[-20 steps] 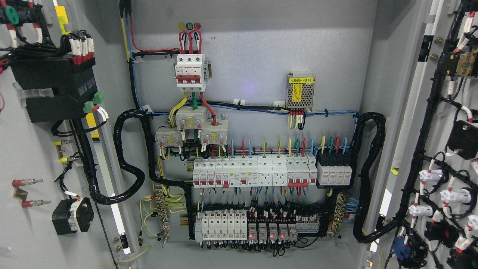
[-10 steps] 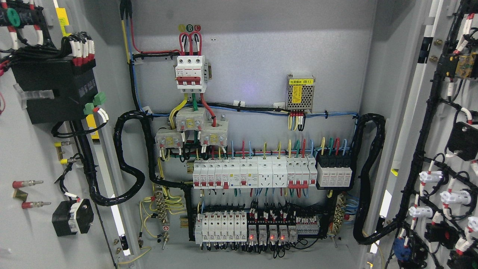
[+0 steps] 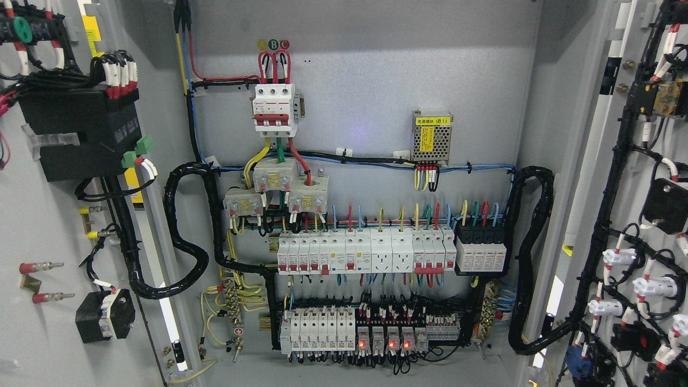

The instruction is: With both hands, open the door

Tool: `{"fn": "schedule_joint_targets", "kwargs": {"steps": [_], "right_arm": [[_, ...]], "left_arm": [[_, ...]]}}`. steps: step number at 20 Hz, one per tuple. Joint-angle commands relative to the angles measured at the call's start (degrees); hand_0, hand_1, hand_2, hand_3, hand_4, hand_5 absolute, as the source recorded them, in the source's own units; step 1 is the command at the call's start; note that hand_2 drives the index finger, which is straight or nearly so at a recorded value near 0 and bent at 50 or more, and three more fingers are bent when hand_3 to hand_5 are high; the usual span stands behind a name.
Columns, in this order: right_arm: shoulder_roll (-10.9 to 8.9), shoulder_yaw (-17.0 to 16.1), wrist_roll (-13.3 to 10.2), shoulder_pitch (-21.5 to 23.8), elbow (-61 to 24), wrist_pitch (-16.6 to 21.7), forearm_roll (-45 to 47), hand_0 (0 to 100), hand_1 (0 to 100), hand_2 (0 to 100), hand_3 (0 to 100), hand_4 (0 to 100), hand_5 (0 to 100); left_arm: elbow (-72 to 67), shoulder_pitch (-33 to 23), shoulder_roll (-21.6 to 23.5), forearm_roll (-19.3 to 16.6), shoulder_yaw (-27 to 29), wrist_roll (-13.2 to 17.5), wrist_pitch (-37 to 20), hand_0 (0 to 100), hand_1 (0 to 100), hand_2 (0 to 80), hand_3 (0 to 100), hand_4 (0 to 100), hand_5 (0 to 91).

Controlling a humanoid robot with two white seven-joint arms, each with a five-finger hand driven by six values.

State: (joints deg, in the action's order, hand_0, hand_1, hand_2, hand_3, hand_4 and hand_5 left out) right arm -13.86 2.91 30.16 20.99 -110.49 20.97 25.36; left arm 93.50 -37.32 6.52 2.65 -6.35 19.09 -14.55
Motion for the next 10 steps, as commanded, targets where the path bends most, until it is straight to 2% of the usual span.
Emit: {"fn": "schedule_joint_targets", "kwargs": {"steps": [1, 5, 8, 10], "right_arm": [[-1.34, -9.8, -0.7, 6.4, -8.7, 2.1, 5.2, 22, 10, 0, 0, 0, 0], [-2.04, -12.7, -0.6, 7.7, -8.8, 8.1, 5.5, 22, 10, 0, 0, 0, 0], [-2.92, -13.3, -0.6, 7.8, -9.0, 9.7, 5.5, 22, 10, 0, 0, 0, 0], [-3.71, -13.3, -0.7, 7.8, -9.0, 10.7, 5.5, 21, 11, 0, 0, 0, 0]], "left_arm": [[18.5, -0.7, 1.0, -0.1, 3.9, 0.9, -0.6, 34, 27, 3.9, 6, 0, 0.0], [20.0, -0.3, 1.0, 0.0, 6.6, 1.2, -0.9, 32, 28, 3.8, 6, 0, 0.0], [20.1, 0.1, 0.8, 0.1, 9.2, 5.4, -2.4, 31, 27, 3.8, 6, 0, 0.0], [20.1, 1.1, 0.6, 0.2, 10.7, 8.1, -3.0, 30, 24, 3.7, 5, 0, 0.0]]}}
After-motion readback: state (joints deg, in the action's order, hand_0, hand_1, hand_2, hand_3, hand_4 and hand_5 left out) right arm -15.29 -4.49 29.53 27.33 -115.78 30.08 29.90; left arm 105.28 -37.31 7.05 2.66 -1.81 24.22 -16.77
